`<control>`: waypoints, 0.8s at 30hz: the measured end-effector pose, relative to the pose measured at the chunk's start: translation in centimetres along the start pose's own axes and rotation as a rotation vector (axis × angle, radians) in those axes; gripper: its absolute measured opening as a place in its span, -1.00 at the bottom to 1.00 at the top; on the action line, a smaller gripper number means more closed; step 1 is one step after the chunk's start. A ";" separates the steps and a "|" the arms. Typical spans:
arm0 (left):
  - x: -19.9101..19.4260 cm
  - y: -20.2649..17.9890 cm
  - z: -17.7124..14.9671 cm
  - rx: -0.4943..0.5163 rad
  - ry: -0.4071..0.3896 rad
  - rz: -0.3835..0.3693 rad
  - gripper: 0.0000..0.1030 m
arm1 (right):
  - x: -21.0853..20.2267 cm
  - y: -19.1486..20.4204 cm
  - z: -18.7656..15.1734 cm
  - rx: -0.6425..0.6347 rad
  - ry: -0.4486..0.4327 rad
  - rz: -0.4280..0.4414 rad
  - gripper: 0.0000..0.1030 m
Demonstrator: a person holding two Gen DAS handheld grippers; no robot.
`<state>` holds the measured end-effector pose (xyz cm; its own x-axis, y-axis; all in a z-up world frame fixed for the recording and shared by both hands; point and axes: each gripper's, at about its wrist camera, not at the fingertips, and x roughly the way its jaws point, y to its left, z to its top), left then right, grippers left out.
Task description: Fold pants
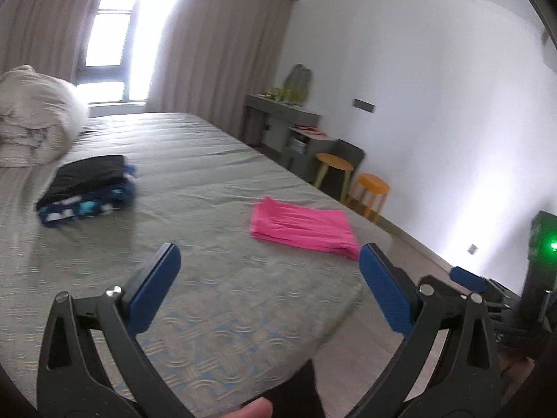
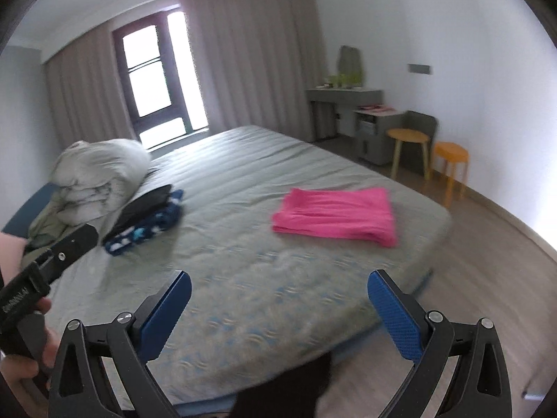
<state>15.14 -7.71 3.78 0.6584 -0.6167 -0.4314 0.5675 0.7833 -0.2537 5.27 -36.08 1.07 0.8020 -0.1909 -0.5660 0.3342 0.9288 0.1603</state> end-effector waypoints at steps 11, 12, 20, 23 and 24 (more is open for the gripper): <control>2.9 -3.4 -2.1 0.062 0.076 -0.043 0.98 | 1.8 -6.2 -1.0 0.144 0.019 -0.082 1.00; 2.9 -3.5 -2.2 0.062 0.077 -0.046 0.98 | 1.8 -6.3 -1.1 0.148 0.021 -0.078 1.00; 2.5 -3.0 -2.6 0.052 0.086 -0.036 0.98 | 1.9 -5.4 -1.7 0.131 0.029 -0.063 1.00; 2.4 -2.7 -2.7 0.041 0.092 -0.032 0.98 | 2.0 -4.9 -1.7 0.117 0.028 -0.062 1.00; 2.4 -2.6 -2.8 0.040 0.092 -0.029 0.98 | 2.0 -4.8 -1.7 0.116 0.028 -0.062 1.00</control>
<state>13.86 -11.03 1.02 0.5943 -0.6279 -0.5025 0.6062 0.7604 -0.2331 4.38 -40.38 -2.21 0.7646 -0.2363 -0.5996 0.4386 0.8724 0.2155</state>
